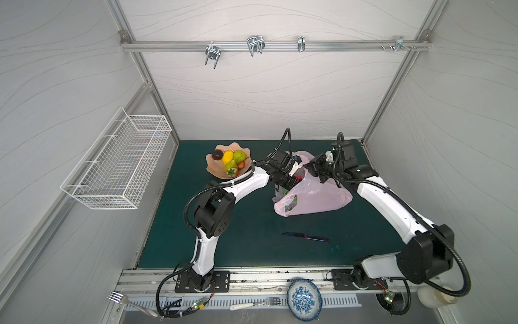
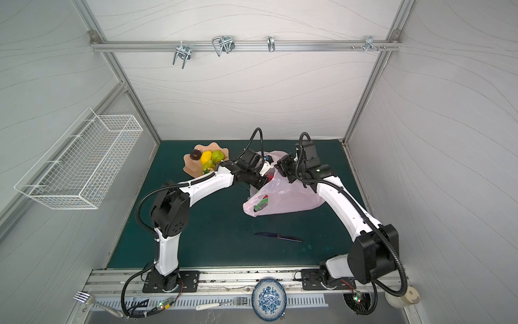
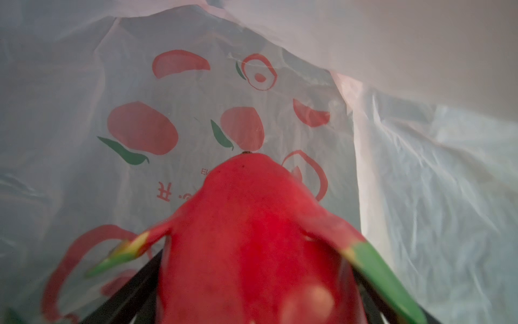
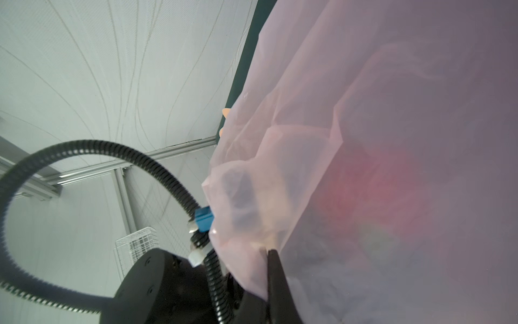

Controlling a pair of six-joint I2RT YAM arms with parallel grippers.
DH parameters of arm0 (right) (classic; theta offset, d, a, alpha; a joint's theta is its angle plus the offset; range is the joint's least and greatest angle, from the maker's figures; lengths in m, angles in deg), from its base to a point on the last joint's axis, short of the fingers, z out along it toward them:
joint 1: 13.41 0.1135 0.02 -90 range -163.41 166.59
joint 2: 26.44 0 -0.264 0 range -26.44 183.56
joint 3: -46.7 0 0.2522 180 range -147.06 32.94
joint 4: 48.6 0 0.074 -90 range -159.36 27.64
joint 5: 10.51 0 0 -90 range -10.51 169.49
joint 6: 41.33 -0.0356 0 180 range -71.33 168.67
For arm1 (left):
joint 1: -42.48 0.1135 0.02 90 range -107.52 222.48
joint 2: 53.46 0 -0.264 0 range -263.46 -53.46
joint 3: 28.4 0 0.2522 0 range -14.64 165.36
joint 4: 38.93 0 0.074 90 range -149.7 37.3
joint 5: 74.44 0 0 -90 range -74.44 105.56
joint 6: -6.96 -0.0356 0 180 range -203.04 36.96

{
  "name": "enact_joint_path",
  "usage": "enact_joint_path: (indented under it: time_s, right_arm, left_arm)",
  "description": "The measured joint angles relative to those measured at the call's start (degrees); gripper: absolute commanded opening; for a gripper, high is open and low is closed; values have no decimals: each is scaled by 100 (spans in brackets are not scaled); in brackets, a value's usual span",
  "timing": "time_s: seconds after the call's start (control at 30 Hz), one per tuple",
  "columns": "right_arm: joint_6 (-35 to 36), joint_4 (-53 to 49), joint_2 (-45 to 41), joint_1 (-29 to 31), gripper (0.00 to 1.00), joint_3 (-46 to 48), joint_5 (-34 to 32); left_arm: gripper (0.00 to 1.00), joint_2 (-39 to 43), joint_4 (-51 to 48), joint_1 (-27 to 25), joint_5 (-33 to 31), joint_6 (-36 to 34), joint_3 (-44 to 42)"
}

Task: Place the fruits into the plastic bag
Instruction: 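Lower the dragon fruit into the bag held by the right gripper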

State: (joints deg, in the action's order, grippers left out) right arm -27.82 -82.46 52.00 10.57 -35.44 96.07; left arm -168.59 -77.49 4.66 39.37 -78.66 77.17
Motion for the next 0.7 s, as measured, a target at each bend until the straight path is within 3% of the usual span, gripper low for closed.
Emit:
enact_joint_path:
  time_s: [0.37, 0.7]
  right_arm:
    - [-726, 894, -479, 188, 0, 754, -564]
    - [-1014, 1414, -479, 188, 0, 1060, -732]
  left_arm:
    - [27, -4, 1126, -11, 262, 1860, -343]
    - [45, -138, 1340, -313, 192, 2704, -691]
